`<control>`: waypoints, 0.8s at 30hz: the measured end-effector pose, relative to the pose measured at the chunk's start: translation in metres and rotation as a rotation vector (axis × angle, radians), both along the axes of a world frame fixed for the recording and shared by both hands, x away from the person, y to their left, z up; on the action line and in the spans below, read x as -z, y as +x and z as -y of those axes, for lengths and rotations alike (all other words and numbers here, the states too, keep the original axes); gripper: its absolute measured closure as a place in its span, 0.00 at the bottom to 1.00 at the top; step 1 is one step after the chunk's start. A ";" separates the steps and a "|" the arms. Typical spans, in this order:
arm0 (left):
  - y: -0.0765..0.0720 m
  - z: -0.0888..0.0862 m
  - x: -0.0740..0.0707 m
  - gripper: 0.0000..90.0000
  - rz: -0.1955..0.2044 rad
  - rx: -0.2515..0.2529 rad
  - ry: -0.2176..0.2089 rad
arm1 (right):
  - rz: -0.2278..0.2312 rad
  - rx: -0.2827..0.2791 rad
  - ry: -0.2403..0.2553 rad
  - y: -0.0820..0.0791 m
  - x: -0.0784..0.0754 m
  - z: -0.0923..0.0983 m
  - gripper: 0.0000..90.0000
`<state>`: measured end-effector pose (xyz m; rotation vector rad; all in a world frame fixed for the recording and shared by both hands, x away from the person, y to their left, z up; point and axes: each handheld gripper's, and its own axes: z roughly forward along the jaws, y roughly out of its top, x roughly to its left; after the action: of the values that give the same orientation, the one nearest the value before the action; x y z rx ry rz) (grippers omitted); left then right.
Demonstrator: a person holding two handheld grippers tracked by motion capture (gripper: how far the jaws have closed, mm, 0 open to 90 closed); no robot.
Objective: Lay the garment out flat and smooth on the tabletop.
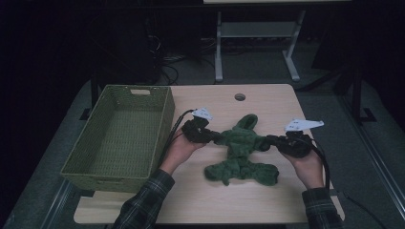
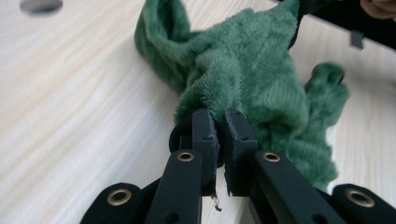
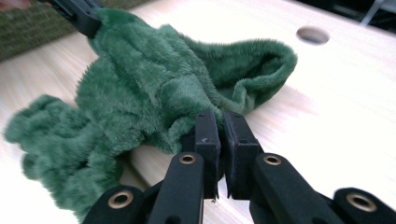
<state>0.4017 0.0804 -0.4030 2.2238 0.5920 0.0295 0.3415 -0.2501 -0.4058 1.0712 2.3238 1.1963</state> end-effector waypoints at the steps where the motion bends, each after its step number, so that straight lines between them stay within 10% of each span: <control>1: 0.000 0.000 0.005 0.94 -0.012 -0.003 0.011 | -0.011 0.000 -0.006 0.002 0.004 -0.001 0.95; 8: 0.003 0.006 0.044 0.94 -0.093 -0.020 0.092 | -0.116 0.014 -0.025 0.020 0.039 -0.007 0.95; 13: 0.005 0.007 0.052 0.93 -0.101 -0.034 0.075 | -0.157 0.020 -0.056 0.023 0.054 -0.009 0.95; 24: -0.019 -0.007 0.027 0.63 -0.051 -0.057 0.015 | -0.051 0.050 0.056 -0.005 0.029 0.012 0.74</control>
<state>0.3825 0.0870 -0.4301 2.2278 0.6845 0.0068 0.3364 -0.2622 -0.4346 1.1850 2.2992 1.2363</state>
